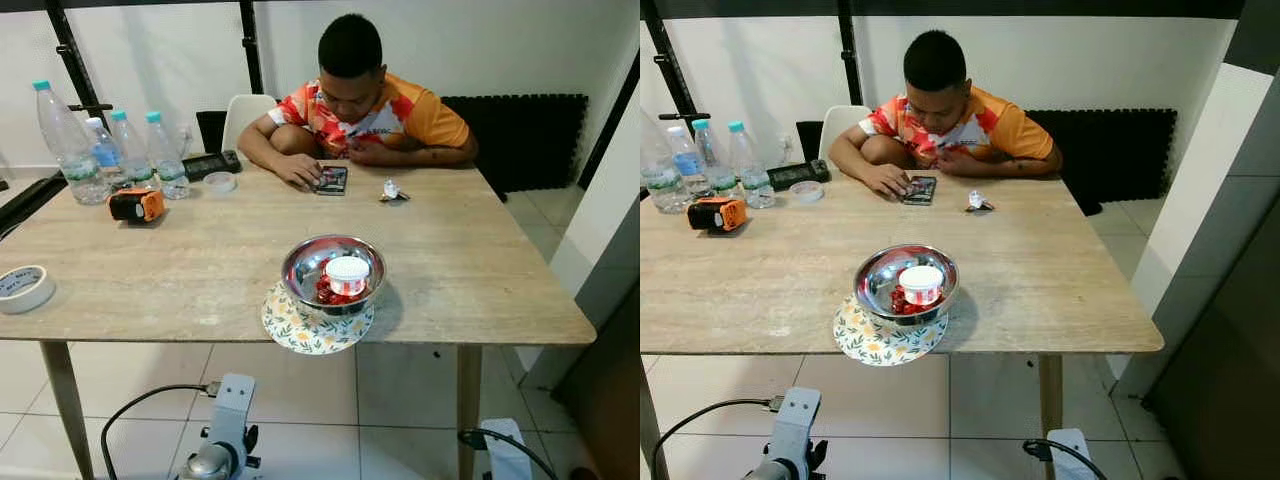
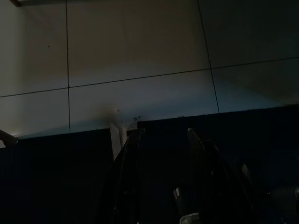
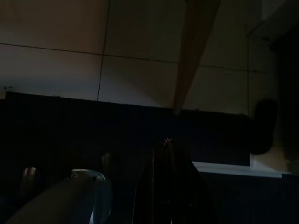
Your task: Restocking fridge
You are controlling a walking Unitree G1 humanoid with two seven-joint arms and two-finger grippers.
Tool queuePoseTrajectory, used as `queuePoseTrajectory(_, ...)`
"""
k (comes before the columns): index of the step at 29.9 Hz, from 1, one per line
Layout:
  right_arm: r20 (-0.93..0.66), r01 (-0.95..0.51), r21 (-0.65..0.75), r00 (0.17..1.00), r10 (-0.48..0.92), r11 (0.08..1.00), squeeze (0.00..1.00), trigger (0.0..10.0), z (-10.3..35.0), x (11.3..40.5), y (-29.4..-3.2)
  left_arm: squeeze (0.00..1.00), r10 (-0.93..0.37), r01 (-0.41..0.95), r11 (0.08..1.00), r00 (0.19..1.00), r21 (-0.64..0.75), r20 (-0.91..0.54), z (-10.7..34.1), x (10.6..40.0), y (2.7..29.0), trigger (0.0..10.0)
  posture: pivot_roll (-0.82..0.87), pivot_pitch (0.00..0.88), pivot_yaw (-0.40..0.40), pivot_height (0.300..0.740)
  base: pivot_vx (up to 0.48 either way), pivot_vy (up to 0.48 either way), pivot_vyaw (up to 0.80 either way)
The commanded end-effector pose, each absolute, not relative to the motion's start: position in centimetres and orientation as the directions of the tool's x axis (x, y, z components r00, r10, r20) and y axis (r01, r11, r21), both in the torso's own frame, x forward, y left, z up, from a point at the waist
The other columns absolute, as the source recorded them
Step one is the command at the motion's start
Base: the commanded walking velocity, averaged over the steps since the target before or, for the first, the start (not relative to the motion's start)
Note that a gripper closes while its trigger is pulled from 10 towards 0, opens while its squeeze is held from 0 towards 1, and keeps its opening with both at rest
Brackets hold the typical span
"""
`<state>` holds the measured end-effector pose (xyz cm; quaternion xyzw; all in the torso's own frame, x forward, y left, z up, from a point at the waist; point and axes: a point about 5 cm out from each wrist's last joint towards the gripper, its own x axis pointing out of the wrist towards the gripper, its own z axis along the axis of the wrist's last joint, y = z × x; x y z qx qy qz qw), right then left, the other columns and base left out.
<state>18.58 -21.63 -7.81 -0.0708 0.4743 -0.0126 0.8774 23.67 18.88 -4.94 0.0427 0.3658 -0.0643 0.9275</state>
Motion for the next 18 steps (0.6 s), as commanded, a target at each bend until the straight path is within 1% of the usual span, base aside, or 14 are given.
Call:
queuePoseTrajectory(1, -0.819, -0.063, -0.143, 0.568, -0.082, 0.988, 0.0, 10.0, -7.5, 19.1, -21.7, 0.0, -0.096, 0.154, 0.988, 0.723, 0.024, -0.684, -5.1, 23.5, 18.7, 10.0, -0.04, 0.0, 0.002, 0.74, 0.0, 0.0, 0.0)
queuePoseTrajectory(2, -0.818, -0.135, -0.094, 0.575, 0.0, 0.986, 0.0, 10.0, -7.0, 20.0, -21.4, 0.0, -0.086, 0.137, 0.99, 0.724, 0.021, -0.685, -5.1, 23.5, 18.9, 10.0, -0.04, 0.0, 0.002, 0.74, 0.0, 0.0, 0.0)
queuePoseTrajectory(3, -0.818, -0.135, -0.094, 0.575, 0.0, 0.986, 0.0, 10.0, -7.0, 20.0, -21.4, 0.0, -0.086, 0.137, 0.99, 0.724, 0.021, -0.685, -5.1, 23.5, 18.9, 10.0, -0.04, 0.0, 0.002, 0.74, 0.0, 0.0, 0.0)
queuePoseTrajectory(4, -0.823, -0.208, -0.069, 0.565, 0.062, 0.976, 0.0, 10.0, -6.7, 20.5, -21.2, 0.0, -0.086, 0.137, 0.99, 0.722, 0.02, -0.687, -5.1, 23.5, 18.9, 10.0, -0.04, 0.0, 0.001, 0.74, 0.0, 0.0, 0.0)
queuePoseTrajectory(5, -0.823, -0.208, -0.069, 0.565, 0.062, 0.976, 0.0, 10.0, -6.7, 20.5, -21.2, 0.0, -0.086, 0.137, 0.99, 0.722, 0.02, -0.687, -5.1, 23.5, 18.9, 10.0, -0.04, 0.0, 0.001, 0.74, 0.0, 0.0, 0.0)
queuePoseTrajectory(6, -0.826, -0.267, -0.053, 0.553, 0.108, 0.962, 0.0, 10.0, -6.5, 20.9, -20.9, 0.0, -0.088, 0.14, 0.99, 0.72, 0.02, -0.688, -5.1, 23.5, 18.9, 10.0, -0.04, 0.0, 0.001, 0.74, 0.0, 0.0, 0.0)
queuePoseTrajectory(7, -0.824, -0.375, -0.045, 0.538, 0.178, 0.926, 0.0, 10.0, -6.0, 21.6, -20.5, 0.0, -0.087, 0.143, 0.989, 0.719, 0.024, -0.689, -5.1, 23.4, 19.0, 10.0, -0.04, 0.0, 0.001, 0.74, 0.0, 0.0, 0.0)
queuePoseTrajectory(8, -0.824, -0.375, -0.045, 0.538, 0.178, 0.926, 0.0, 10.0, -6.0, 21.6, -20.5, 0.0, -0.087, 0.143, 0.989, 0.719, 0.024, -0.689, -5.1, 23.4, 19.0, 10.0, -0.04, 0.0, 0.001, 0.74, 0.0, 0.0, 0.0)
queuePoseTrajectory(10, -0.816, -0.511, -0.036, 0.512, 0.27, 0.859, 0.0, 10.0, -5.3, 22.6, -19.9, 0.0, -0.083, 0.139, 0.99, 0.715, 0.025, -0.694, -5.1, 23.3, 19.2, 10.0, -0.04, 0.0, 0.003, 0.74, 0.0, 0.0, 0.0)
queuePoseTrajectory(12, -0.816, -0.511, -0.036, 0.512, 0.27, 0.859, 0.0, 10.0, -5.3, 22.6, -19.9, 0.0, -0.083, 0.139, 0.99, 0.715, 0.025, -0.694, -5.1, 23.3, 19.2, 10.0, -0.04, 0.0, 0.003, 0.74, 0.0, 0.0, 0.0)
queuePoseTrajectory(13, -0.798, -0.578, -0.024, 0.502, 0.332, 0.816, 0.0, 10.0, -4.6, 23.5, -19.3, 0.0, -0.085, 0.134, 0.991, 0.712, 0.015, -0.697, -5.2, 23.2, 19.3, 10.0, -0.04, 0.0, 0.007, 0.74, 0.0, 0.326, 0.0)
queuePoseTrajectory(15, -0.748, -0.678, -0.035, 0.505, 0.431, 0.734, 0.0, 10.0, -2.6, 25.6, -18.0, 0.0, -0.093, 0.147, 0.989, 0.709, 0.018, -0.699, -5.3, 23.1, 19.3, 10.0, -0.05, 0.0, 0.007, 0.74, 0.0, 0.0, 0.0)
queuePoseTrajectory(16, -0.748, -0.678, -0.035, 0.505, 0.431, 0.734, 0.0, 10.0, -2.6, 25.6, -18.0, 0.0, -0.093, 0.147, 0.989, 0.709, 0.018, -0.699, -5.3, 23.1, 19.3, 10.0, -0.05, 0.0, 0.007, 0.74, 0.0, 0.0, 0.0)
queuePoseTrajectory(18, -0.712, -0.742, -0.022, 0.482, 0.51, 0.67, 0.0, 10.0, -1.0, 26.9, -17.1, 0.0, -0.091, 0.148, 0.989, 0.704, 0.021, -0.704, -5.4, 23.0, 19.2, 10.0, -0.04, 0.0, 0.007, 0.74, 0.0, 0.0, 0.0)
